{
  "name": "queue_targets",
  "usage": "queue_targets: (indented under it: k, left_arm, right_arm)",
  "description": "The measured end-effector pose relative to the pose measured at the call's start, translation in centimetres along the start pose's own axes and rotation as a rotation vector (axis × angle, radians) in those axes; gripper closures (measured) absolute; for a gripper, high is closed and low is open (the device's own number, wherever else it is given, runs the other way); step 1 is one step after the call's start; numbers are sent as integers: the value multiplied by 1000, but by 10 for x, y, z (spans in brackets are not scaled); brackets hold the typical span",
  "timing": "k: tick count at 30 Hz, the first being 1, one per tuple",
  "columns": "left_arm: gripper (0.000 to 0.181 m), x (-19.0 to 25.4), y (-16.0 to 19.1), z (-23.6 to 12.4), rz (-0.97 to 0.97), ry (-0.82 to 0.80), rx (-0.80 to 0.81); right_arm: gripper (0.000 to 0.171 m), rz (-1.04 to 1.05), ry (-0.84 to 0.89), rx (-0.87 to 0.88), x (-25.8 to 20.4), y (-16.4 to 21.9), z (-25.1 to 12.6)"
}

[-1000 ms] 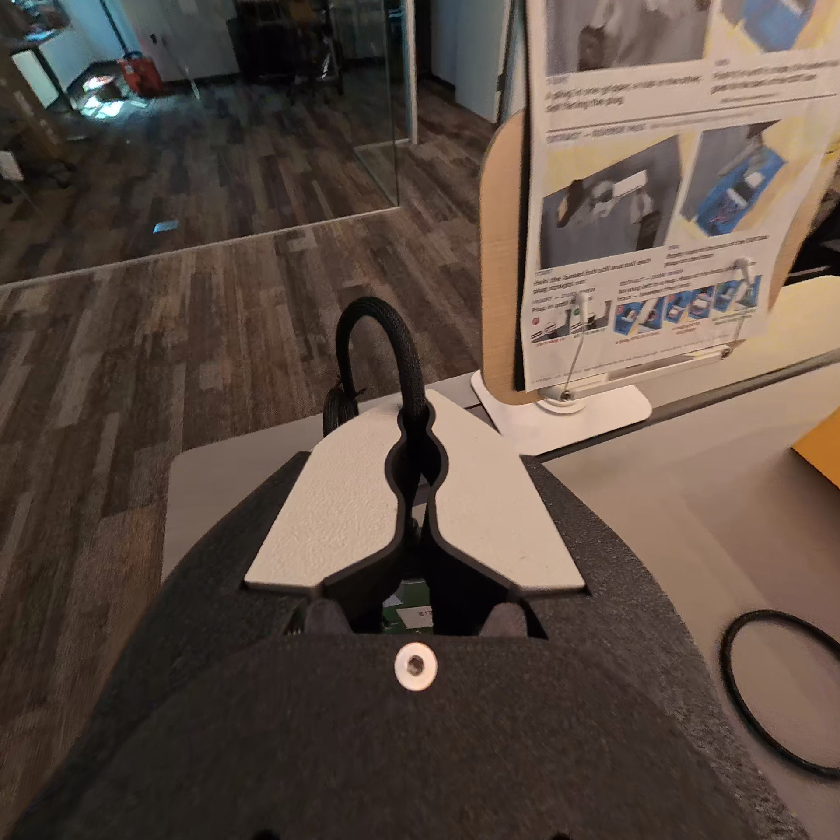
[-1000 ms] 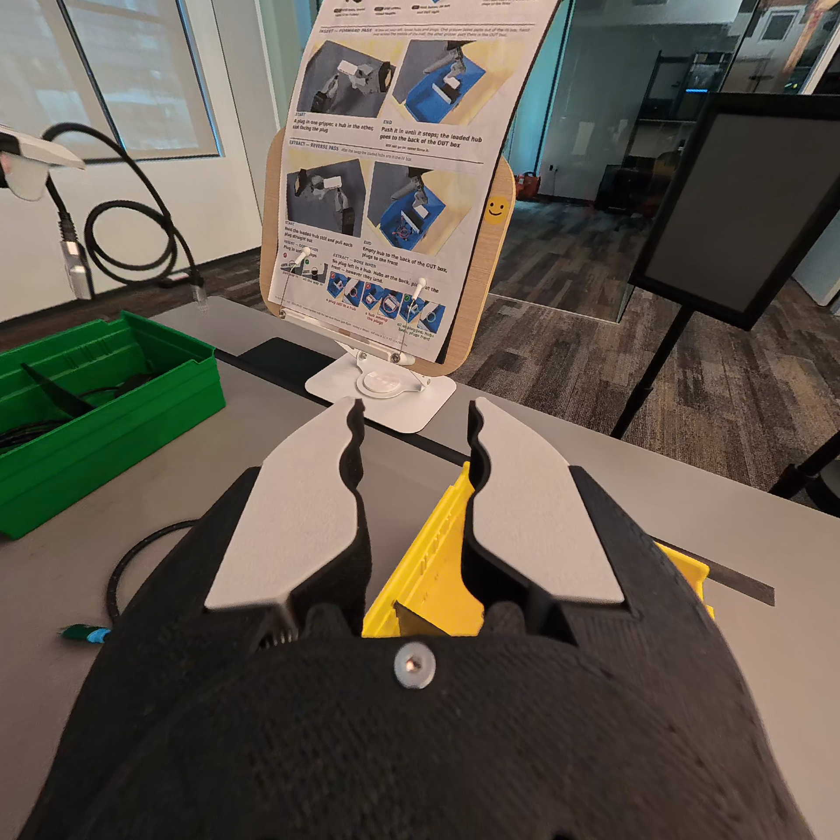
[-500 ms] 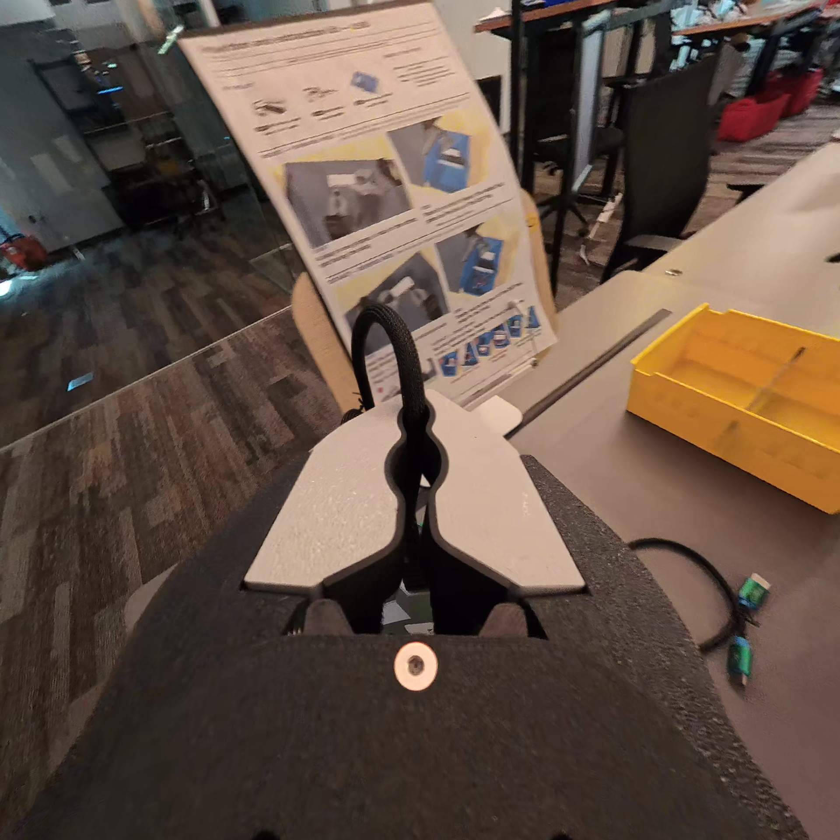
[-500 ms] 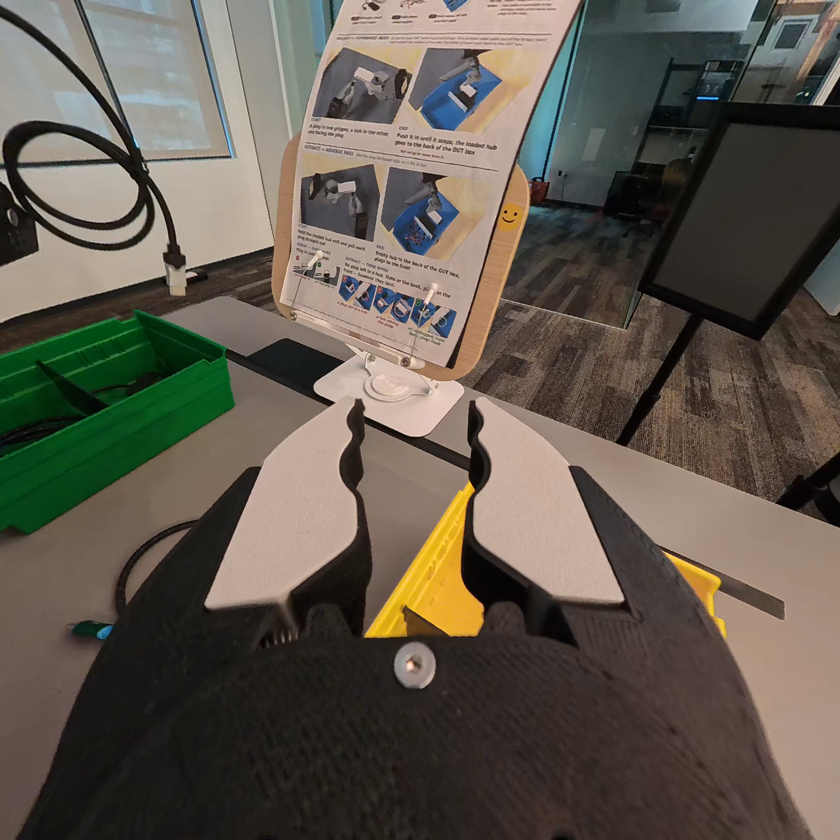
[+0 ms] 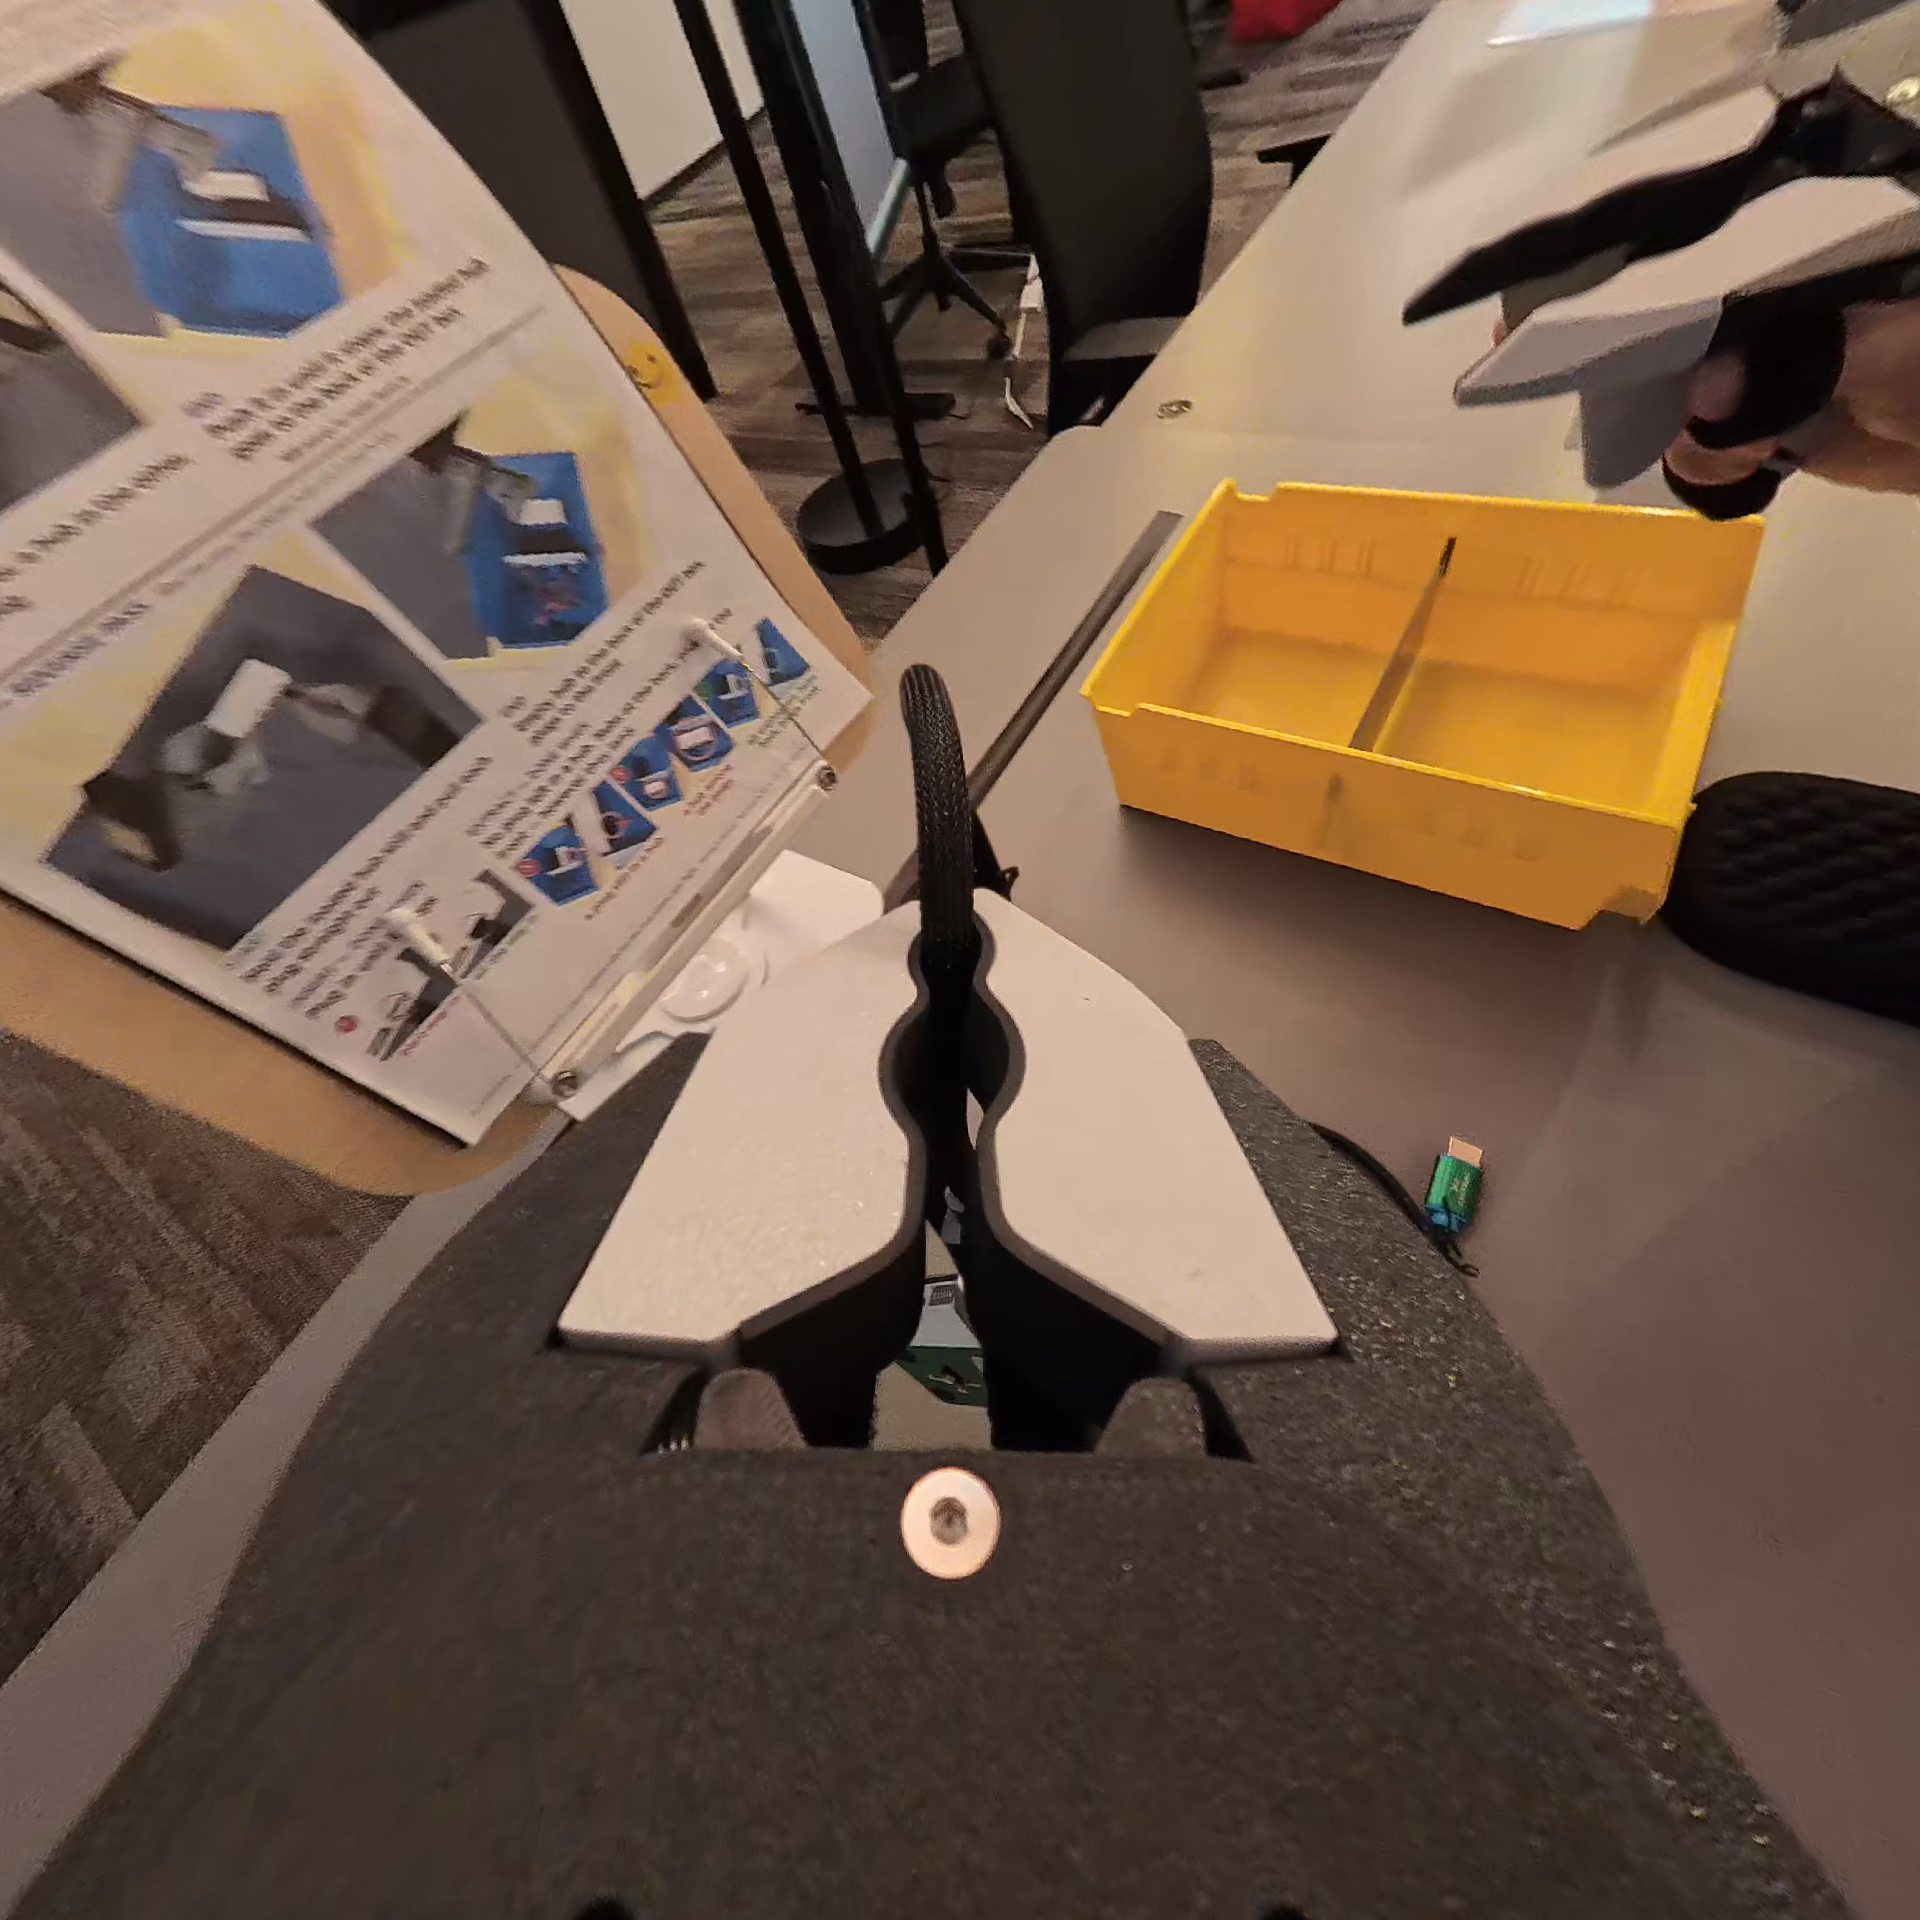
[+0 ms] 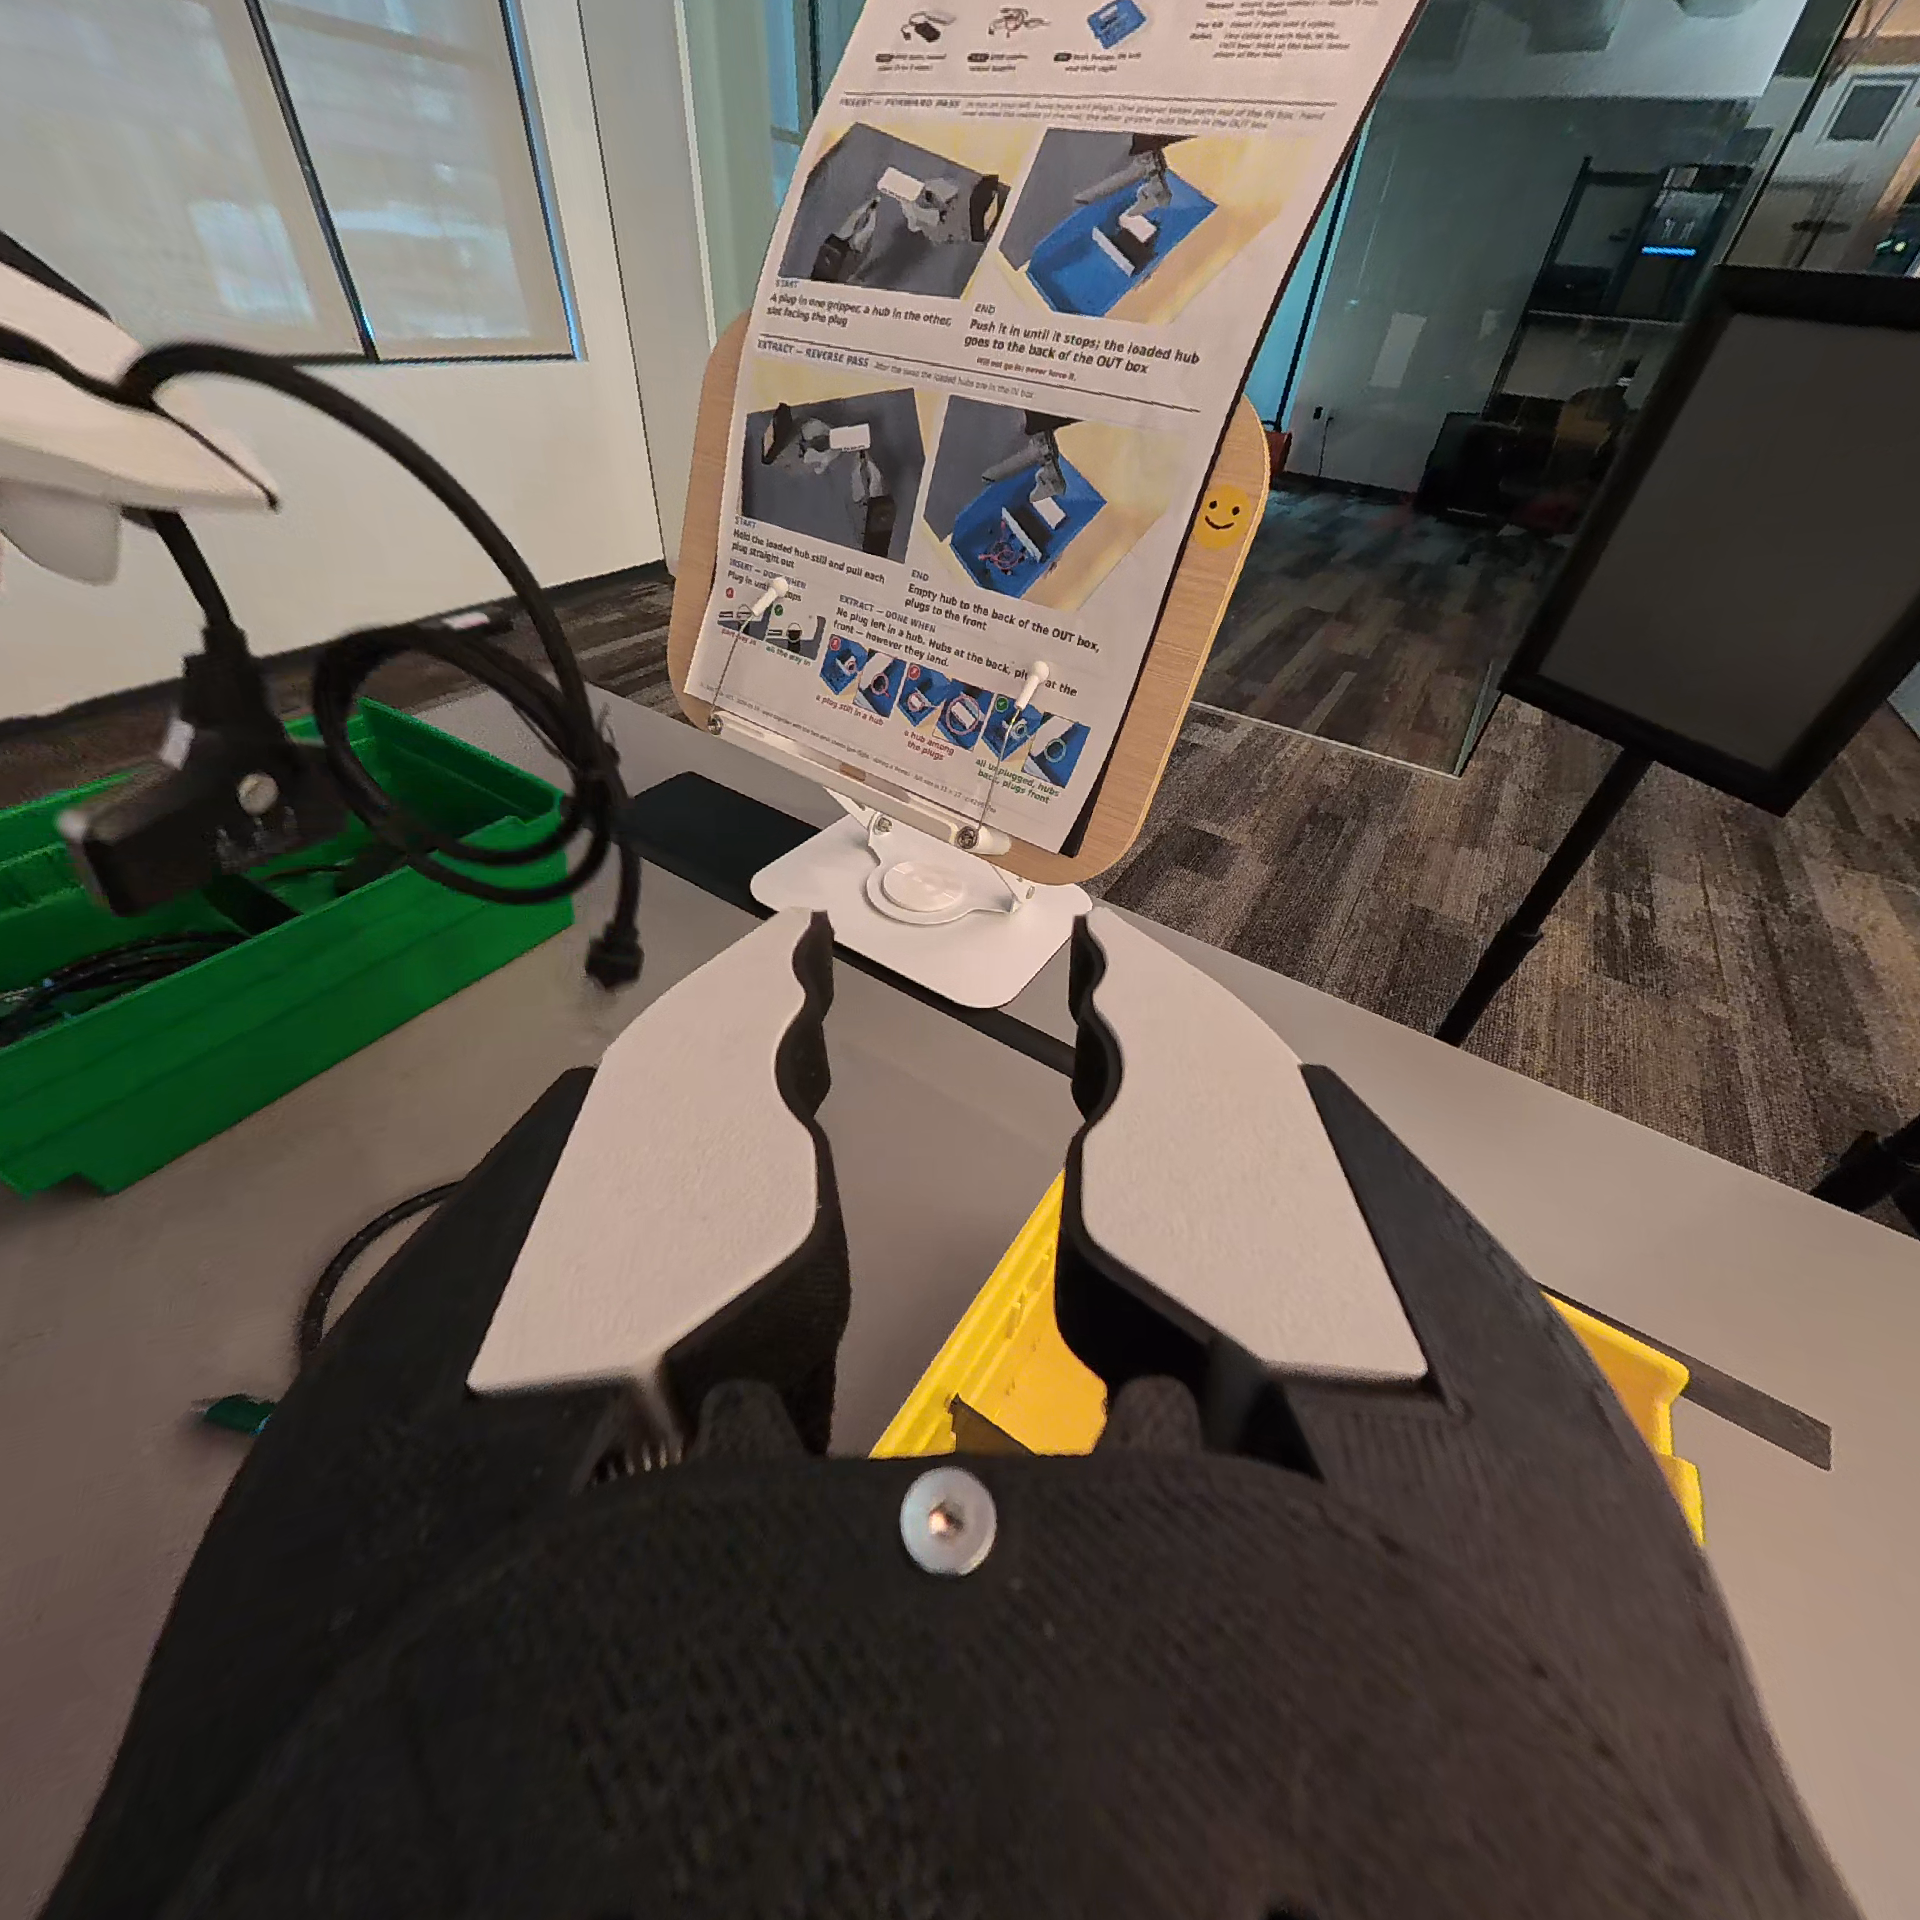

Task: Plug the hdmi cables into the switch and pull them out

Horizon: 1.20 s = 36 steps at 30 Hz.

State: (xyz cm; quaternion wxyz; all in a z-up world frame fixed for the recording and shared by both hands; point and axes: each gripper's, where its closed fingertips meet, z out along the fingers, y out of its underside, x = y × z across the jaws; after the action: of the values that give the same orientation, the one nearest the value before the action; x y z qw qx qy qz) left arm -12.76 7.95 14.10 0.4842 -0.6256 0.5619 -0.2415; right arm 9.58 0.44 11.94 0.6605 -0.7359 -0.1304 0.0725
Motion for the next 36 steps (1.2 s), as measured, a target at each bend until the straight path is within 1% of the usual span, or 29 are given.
queue_targets:
  k: [7, 16, 21, 26, 28, 31, 33, 36]
  left_arm:
    - [181, 15, 22, 42, 28, 29, -70]
    - [181, 5, 72, 82, 9, -95, -238]
    - [181, -1, 93, 99, -106, -138, -288]
    - [181, -12, 126, 119, -237, -225, -352]
    - [181, -14, 142, 127, -292, -239, -394]
    - [181, -19, 157, 134, -377, -269, -437]
    - [181, -23, 169, 138, -400, -285, -489]
    - [181, -31, 179, 144, -418, -313, -496]
  right_arm:
    - [126, 13, -2, 8, 4, -1, -1]
    - [126, 21, -5, 19, 5, -3, -3]
    - [126, 21, -6, 19, 4, -3, -4]
    - [126, 15, -13, 16, 1, -3, -3]
    - [126, 13, -19, 13, -1, -3, -3]
    - [126, 10, -25, 8, -3, -2, -1]
    - [126, 8, -31, 0, -5, 0, 1]
    - [126, -2, -41, -14, -10, 2, 5]
